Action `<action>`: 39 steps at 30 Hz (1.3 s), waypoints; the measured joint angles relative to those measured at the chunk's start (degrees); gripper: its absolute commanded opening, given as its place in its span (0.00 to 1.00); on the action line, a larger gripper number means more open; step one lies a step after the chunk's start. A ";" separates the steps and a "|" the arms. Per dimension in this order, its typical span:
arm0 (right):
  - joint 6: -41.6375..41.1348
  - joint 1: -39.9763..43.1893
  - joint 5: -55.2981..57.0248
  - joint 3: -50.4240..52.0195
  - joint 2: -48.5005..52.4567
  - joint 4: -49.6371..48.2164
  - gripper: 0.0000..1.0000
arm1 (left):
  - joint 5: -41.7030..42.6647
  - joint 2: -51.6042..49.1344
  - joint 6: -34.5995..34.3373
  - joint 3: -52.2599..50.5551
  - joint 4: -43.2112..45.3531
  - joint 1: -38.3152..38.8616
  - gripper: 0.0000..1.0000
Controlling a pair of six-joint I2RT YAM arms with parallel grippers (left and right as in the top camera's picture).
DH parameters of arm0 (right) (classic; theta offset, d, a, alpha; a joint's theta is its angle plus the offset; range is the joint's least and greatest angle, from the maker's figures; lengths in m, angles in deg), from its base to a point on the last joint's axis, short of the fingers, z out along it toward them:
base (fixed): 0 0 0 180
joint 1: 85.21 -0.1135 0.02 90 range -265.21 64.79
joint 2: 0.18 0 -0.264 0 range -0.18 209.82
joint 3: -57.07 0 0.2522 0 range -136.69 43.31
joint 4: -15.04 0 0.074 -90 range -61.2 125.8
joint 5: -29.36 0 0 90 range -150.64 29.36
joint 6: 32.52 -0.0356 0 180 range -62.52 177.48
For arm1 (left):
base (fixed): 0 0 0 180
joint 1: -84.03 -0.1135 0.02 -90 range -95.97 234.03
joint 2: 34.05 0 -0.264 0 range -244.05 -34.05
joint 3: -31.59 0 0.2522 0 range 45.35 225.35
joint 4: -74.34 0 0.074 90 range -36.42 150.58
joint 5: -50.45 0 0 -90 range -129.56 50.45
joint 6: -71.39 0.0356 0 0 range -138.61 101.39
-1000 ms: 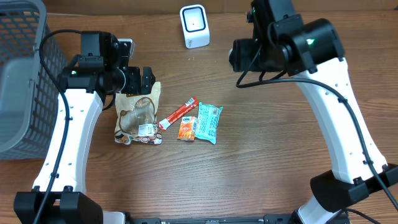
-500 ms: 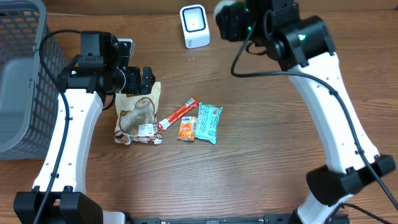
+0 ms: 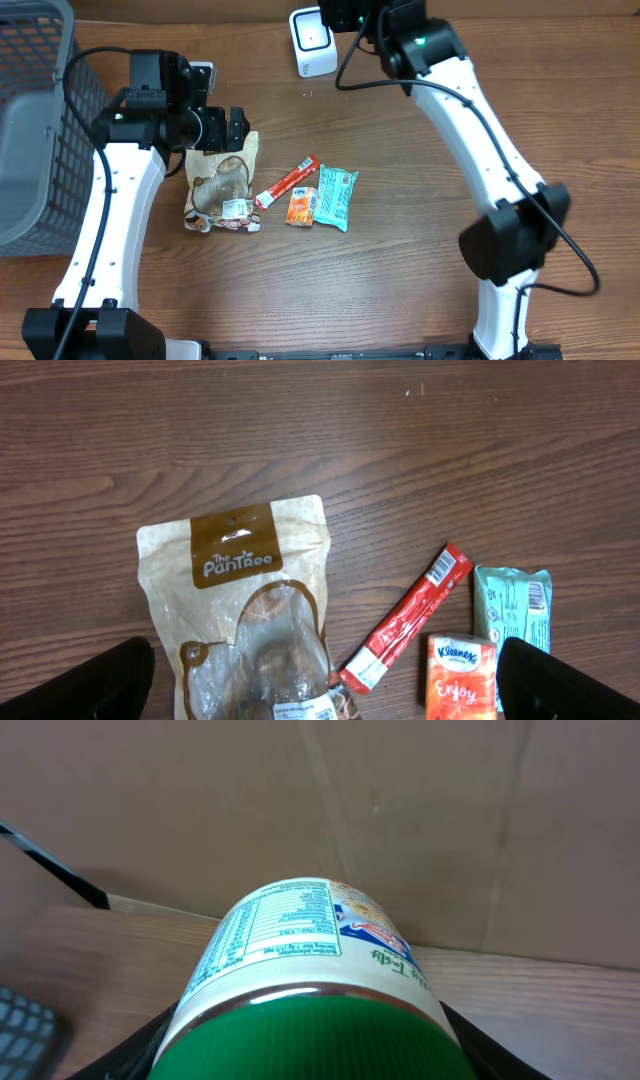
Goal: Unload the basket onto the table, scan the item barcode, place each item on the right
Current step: 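Carry the jar to the white scanner and hold it there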
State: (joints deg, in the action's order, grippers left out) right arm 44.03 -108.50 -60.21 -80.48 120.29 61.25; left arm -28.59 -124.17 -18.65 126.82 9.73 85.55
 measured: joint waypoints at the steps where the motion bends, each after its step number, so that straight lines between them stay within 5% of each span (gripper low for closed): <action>1: 0.00 0.00 -0.02 0.04 2.23 -1.95 0.06 | -0.02 0.00 0.00 0.00 -0.04 0.00 1.00; 29: -0.02 0.00 -0.02 0.37 23.67 -33.75 0.08 | 0.00 0.00 0.00 0.00 -0.07 0.00 1.00; 39: -2.19 0.00 -0.02 0.39 28.44 -36.11 0.06 | 0.00 0.00 0.00 0.00 0.00 0.00 1.00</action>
State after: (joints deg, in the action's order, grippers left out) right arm 41.84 -108.50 -60.24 -80.08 148.72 25.14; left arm -28.59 -124.17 -18.65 126.82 9.73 85.55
